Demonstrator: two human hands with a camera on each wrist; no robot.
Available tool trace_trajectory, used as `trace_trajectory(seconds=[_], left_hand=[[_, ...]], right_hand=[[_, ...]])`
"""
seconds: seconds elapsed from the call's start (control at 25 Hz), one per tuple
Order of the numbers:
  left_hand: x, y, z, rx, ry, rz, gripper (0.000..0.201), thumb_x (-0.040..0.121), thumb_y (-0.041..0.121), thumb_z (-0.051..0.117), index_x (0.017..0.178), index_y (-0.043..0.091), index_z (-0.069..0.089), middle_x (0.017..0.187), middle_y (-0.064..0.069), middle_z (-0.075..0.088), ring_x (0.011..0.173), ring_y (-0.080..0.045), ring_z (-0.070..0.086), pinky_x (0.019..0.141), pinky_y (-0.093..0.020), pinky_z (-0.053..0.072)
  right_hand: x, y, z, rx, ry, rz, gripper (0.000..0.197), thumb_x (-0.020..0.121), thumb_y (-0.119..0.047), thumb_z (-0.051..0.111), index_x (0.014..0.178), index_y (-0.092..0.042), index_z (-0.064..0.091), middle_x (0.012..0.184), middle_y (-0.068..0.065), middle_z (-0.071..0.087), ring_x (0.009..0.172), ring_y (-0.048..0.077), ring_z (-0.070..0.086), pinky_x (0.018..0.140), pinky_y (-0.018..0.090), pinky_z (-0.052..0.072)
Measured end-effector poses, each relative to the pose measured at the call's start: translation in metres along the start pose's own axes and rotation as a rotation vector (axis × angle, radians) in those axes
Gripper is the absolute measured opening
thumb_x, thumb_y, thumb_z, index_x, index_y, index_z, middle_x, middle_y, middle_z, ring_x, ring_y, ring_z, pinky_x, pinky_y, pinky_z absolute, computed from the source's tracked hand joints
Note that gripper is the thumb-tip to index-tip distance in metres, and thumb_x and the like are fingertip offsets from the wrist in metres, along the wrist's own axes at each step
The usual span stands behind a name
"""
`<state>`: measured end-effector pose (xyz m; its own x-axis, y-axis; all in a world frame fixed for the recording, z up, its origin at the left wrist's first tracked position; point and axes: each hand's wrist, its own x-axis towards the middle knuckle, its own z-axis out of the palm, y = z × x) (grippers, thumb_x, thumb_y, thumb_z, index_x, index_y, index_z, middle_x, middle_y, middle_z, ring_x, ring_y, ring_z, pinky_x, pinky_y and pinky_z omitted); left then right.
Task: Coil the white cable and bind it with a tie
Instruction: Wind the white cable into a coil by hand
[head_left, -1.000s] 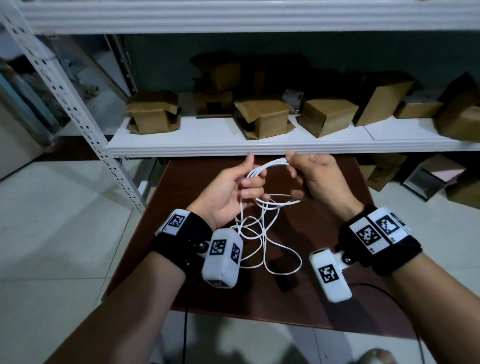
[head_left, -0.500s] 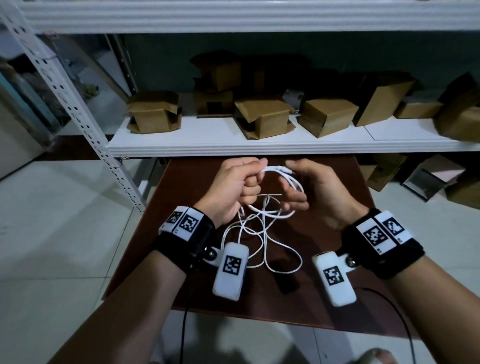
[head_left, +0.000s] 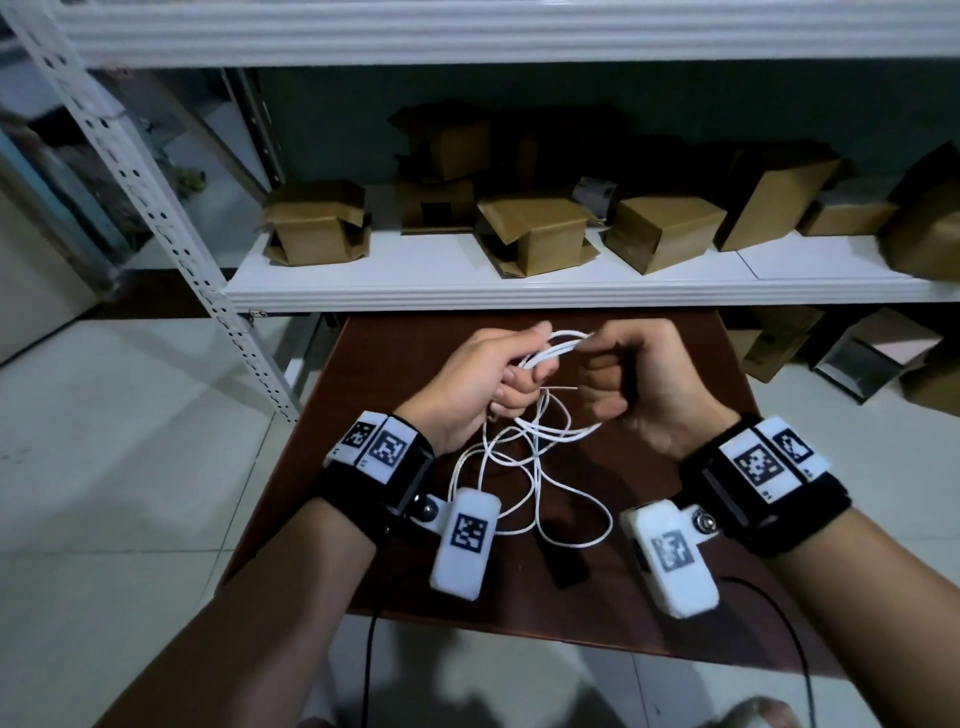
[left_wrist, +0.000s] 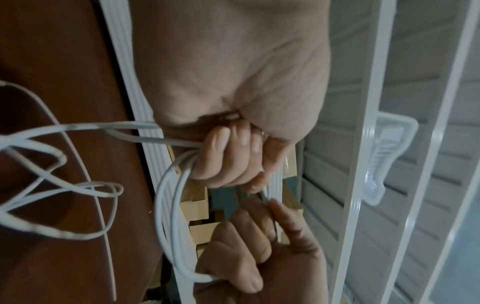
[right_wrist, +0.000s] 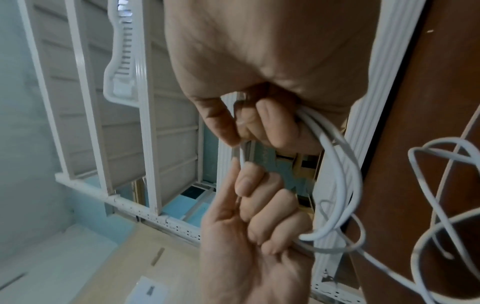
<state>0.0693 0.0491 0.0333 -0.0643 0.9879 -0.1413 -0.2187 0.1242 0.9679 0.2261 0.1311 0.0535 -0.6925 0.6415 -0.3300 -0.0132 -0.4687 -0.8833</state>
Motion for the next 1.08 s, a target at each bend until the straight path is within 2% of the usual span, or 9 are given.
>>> trace_trajectory(seconds=[0.2, 0.36, 0.48, 0.6, 0.68, 0.84, 0.96, 1.04, 1.08], left_hand=[[0.001, -0.003, -0.002, -0.007, 0.078, 0.055, 0.041, 0.108, 0.024, 0.048, 0.068, 0.012, 0.047, 0.050, 0.009, 0.022, 0.041, -0.004, 0.014, 0.042, -0.023, 0.004], [0.001, -0.001, -0.002, -0.049, 0.138, 0.081, 0.036, 0.094, 0.021, 0.056, 0.061, 0.011, 0.049, 0.047, 0.009, 0.022, 0.039, -0.005, 0.014, 0.043, -0.023, 0.004], [0.001, 0.001, -0.003, -0.039, 0.135, -0.004, 0.042, 0.102, 0.024, 0.053, 0.064, 0.005, 0.053, 0.045, 0.009, 0.024, 0.036, -0.004, 0.016, 0.041, -0.021, 0.007], [0.000, -0.002, -0.005, 0.081, 0.140, -0.049, 0.050, 0.103, 0.038, 0.058, 0.064, 0.006, 0.058, 0.048, 0.004, 0.025, 0.037, -0.007, 0.018, 0.042, -0.023, 0.009], [0.000, -0.003, -0.006, 0.130, 0.130, -0.023, 0.045, 0.101, 0.032, 0.063, 0.062, 0.010, 0.058, 0.050, 0.003, 0.026, 0.039, -0.008, 0.018, 0.043, -0.026, 0.008], [0.001, -0.002, -0.004, 0.097, 0.156, 0.024, 0.045, 0.102, 0.020, 0.060, 0.058, 0.014, 0.053, 0.047, 0.006, 0.026, 0.038, -0.006, 0.017, 0.043, -0.026, 0.005], [0.000, -0.002, 0.000, 0.133, 0.161, 0.046, 0.049, 0.103, 0.018, 0.059, 0.056, 0.015, 0.050, 0.047, 0.004, 0.026, 0.038, -0.007, 0.016, 0.044, -0.026, 0.004], [0.000, -0.005, 0.004, 0.185, 0.160, 0.048, 0.050, 0.104, 0.018, 0.059, 0.055, 0.014, 0.048, 0.050, 0.003, 0.026, 0.040, -0.008, 0.015, 0.044, -0.025, 0.005], [0.000, -0.007, 0.006, 0.212, 0.158, 0.047, 0.050, 0.104, 0.018, 0.060, 0.055, 0.014, 0.048, 0.051, 0.002, 0.026, 0.041, -0.009, 0.015, 0.044, -0.025, 0.006]], right_hand=[[0.000, 0.008, 0.002, 0.085, -0.055, -0.026, 0.034, 0.077, -0.021, 0.054, 0.061, -0.025, 0.024, 0.053, -0.005, 0.012, 0.053, 0.014, 0.002, 0.052, 0.029, 0.007], [-0.001, 0.007, -0.003, 0.016, -0.135, -0.024, 0.035, 0.079, -0.017, 0.053, 0.061, -0.025, 0.024, 0.058, -0.004, 0.008, 0.058, 0.018, 0.000, 0.061, 0.036, 0.007], [-0.001, 0.006, -0.002, -0.005, -0.076, -0.021, 0.037, 0.087, -0.016, 0.053, 0.059, -0.024, 0.030, 0.057, -0.004, 0.014, 0.052, 0.014, 0.007, 0.055, 0.032, 0.010], [-0.001, 0.008, 0.003, -0.119, -0.015, -0.068, 0.045, 0.101, -0.019, 0.051, 0.057, -0.023, 0.048, 0.056, -0.006, 0.025, 0.052, 0.013, 0.011, 0.054, 0.032, 0.010], [-0.001, 0.008, 0.005, -0.173, -0.023, -0.094, 0.053, 0.103, -0.016, 0.052, 0.051, -0.022, 0.059, 0.056, -0.006, 0.026, 0.057, 0.017, 0.008, 0.054, 0.033, 0.010], [-0.001, 0.009, 0.006, -0.145, -0.009, -0.115, 0.046, 0.103, -0.013, 0.052, 0.058, -0.022, 0.057, 0.057, -0.005, 0.027, 0.051, 0.012, 0.014, 0.052, 0.032, 0.013], [0.001, 0.012, -0.001, -0.268, -0.047, -0.129, 0.034, 0.094, -0.022, 0.061, 0.066, -0.007, 0.051, 0.059, 0.002, 0.027, 0.050, 0.016, 0.023, 0.047, 0.026, 0.030], [0.001, 0.011, -0.006, -0.461, -0.110, -0.123, 0.040, 0.081, -0.026, 0.065, 0.074, 0.013, 0.057, 0.062, 0.011, 0.035, 0.051, 0.021, 0.035, 0.047, 0.025, 0.044], [-0.001, 0.011, -0.005, -0.567, -0.126, -0.122, 0.034, 0.076, -0.024, 0.064, 0.074, 0.010, 0.065, 0.061, 0.014, 0.040, 0.051, 0.022, 0.041, 0.048, 0.025, 0.047]])
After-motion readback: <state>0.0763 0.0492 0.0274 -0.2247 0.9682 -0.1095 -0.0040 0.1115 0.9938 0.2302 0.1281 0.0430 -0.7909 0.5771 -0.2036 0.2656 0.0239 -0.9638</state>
